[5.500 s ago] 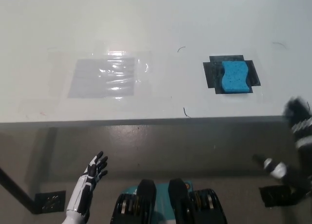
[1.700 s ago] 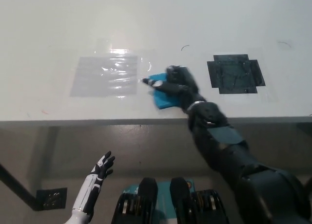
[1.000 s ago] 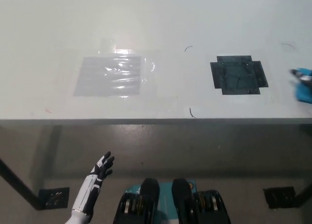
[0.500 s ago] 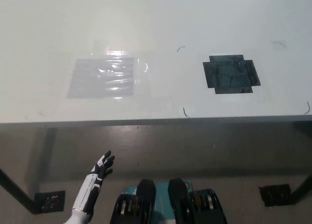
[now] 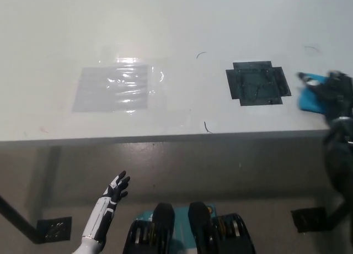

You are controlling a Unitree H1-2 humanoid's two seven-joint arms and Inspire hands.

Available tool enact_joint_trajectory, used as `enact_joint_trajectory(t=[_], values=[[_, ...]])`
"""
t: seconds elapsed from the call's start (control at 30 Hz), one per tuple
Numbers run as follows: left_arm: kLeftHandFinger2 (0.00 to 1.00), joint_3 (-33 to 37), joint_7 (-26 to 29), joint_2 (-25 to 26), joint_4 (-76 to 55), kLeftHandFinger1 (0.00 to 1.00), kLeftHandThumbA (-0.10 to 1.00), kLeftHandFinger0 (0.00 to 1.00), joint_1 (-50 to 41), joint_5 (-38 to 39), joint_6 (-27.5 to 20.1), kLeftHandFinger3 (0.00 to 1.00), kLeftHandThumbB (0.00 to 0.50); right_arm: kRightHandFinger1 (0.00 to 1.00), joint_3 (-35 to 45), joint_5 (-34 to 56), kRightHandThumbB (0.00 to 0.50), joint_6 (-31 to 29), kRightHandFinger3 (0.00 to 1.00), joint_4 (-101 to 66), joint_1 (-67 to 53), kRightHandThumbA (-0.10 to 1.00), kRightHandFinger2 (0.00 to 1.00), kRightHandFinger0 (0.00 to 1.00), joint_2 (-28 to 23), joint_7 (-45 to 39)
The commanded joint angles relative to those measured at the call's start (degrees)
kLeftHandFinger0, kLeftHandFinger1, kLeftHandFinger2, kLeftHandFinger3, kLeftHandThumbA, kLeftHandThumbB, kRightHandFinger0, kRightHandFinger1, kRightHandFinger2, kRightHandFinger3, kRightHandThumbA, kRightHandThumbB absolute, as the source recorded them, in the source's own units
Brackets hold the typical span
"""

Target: A soft sponge is kept on the balc marked spot on the table infront of the robot and it uses its right hand fist to press down on it and drrags it across the table in a back and forth manner twice to clean it

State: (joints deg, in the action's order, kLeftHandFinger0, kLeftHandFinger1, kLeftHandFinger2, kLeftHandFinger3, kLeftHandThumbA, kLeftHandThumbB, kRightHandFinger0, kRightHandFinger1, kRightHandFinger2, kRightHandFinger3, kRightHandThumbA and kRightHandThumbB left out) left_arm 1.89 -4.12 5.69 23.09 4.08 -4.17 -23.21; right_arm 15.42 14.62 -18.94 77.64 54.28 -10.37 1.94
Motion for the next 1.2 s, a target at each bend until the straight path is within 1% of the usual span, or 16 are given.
enact_joint_trajectory(t=[0.0,0.13,0.27,0.47,0.57,0.7,0.73,0.77,0.8,0.83,0.87,0.9,0.97,1.03,1.07,1.17], values=[[1.00,-0.17,0.71,0.36,-0.91,1.00,1.00,1.00,0.57,-0.26,-1.47,1.00,0.366,0.00,-1.83,-1.52,0.156,1.65,0.00,0.12,2.07,1.00,0.00,0.00,3.52,-0.40],[1.00,-0.03,0.44,0.29,-0.54,1.00,1.00,1.00,0.74,0.00,-1.55,1.00,0.365,0.00,-2.99,-1.73,0.146,0.66,0.00,0.32,2.84,1.00,0.00,0.00,6.05,-1.44],[1.00,0.10,0.36,0.29,-0.62,1.00,1.00,1.00,0.53,-0.07,-1.37,1.00,0.364,0.00,-2.58,-0.94,0.171,1.21,0.00,0.53,3.65,1.00,0.00,0.00,7.92,-1.08],[1.00,-0.08,0.43,0.61,-0.44,1.00,1.00,1.00,0.19,0.00,-1.90,1.00,0.360,0.00,-3.75,-1.74,0.175,1.14,0.00,0.94,3.27,1.00,0.00,0.00,7.82,-0.89],[1.00,-0.15,0.53,0.64,-0.34,1.00,1.00,1.00,-0.05,0.00,-1.98,1.00,0.365,0.00,-3.53,-1.25,0.156,1.92,0.00,1.29,2.72,1.00,0.00,0.00,7.14,-0.93],[1.00,0.00,0.64,0.35,-0.30,1.00,1.00,1.00,-0.37,-0.13,-1.89,1.00,0.374,0.00,-5.18,-3.05,0.210,0.42,0.00,0.92,1.68,1.00,0.00,0.00,6.03,-0.53],[1.00,0.02,0.66,0.31,-0.58,1.00,1.00,1.00,-0.51,-0.19,-1.75,1.00,0.373,0.00,-7.58,-5.71,0.243,-2.20,0.06,0.26,1.12,1.00,0.00,0.09,5.65,1.38],[1.00,0.06,0.53,0.30,-0.69,1.00,1.00,1.00,-0.49,-0.07,-1.75,1.00,0.365,0.24,-8.91,-6.94,0.312,-3.80,0.35,-0.74,0.96,1.00,0.32,0.38,5.14,1.72],[1.00,0.09,0.41,0.26,-0.53,1.00,1.00,1.00,-0.31,0.08,-1.86,1.00,0.364,0.60,-8.86,-6.28,0.345,-4.51,0.72,-2.07,1.09,1.00,0.70,0.64,4.71,-0.23],[1.00,0.09,0.32,0.22,-0.31,1.00,1.00,1.00,-0.62,0.25,-2.04,1.00,0.363,1.00,-8.06,-3.88,0.319,-4.97,1.00,-7.59,0.47,1.00,1.00,1.00,4.66,-4.95],[1.00,0.07,0.57,0.20,-0.36,1.00,1.00,1.00,-0.90,-0.02,-1.96,1.00,0.371,1.00,-8.51,-3.54,0.372,-4.05,1.00,-13.40,-0.76,1.00,1.00,1.00,4.41,-6.36],[1.00,0.07,0.64,0.24,-0.34,1.00,1.00,1.00,-0.95,-0.16,-1.98,1.00,0.372,1.00,-9.13,-3.81,0.336,-3.35,1.00,-19.49,-1.90,1.00,1.00,1.00,4.14,-6.86],[1.00,0.13,0.61,0.25,-0.86,1.00,1.00,1.00,-1.14,-0.29,-1.60,1.00,0.366,1.00,-8.81,-1.58,0.351,2.65,1.00,-39.81,-5.02,1.00,1.00,1.00,3.54,-6.80],[1.00,0.07,0.66,0.29,-0.77,1.00,1.00,1.00,-0.98,-0.30,-1.51,1.00,0.365,1.00,-8.49,-0.64,0.352,4.95,1.00,-51.04,-5.84,1.00,1.00,1.00,2.77,-6.08],[1.00,0.05,0.74,0.31,-0.57,1.00,1.00,1.00,-1.00,-0.39,-1.77,1.00,0.366,1.00,-8.24,0.34,0.379,6.40,1.00,-58.16,-6.19,1.00,1.00,1.00,2.34,-5.64],[1.00,-0.03,0.75,0.31,-0.23,1.00,1.00,1.00,-1.16,-0.23,-1.85,1.00,0.373,1.00,-7.83,1.99,0.383,9.46,1.00,-73.35,-6.55,1.00,1.00,1.00,1.16,-4.48]])
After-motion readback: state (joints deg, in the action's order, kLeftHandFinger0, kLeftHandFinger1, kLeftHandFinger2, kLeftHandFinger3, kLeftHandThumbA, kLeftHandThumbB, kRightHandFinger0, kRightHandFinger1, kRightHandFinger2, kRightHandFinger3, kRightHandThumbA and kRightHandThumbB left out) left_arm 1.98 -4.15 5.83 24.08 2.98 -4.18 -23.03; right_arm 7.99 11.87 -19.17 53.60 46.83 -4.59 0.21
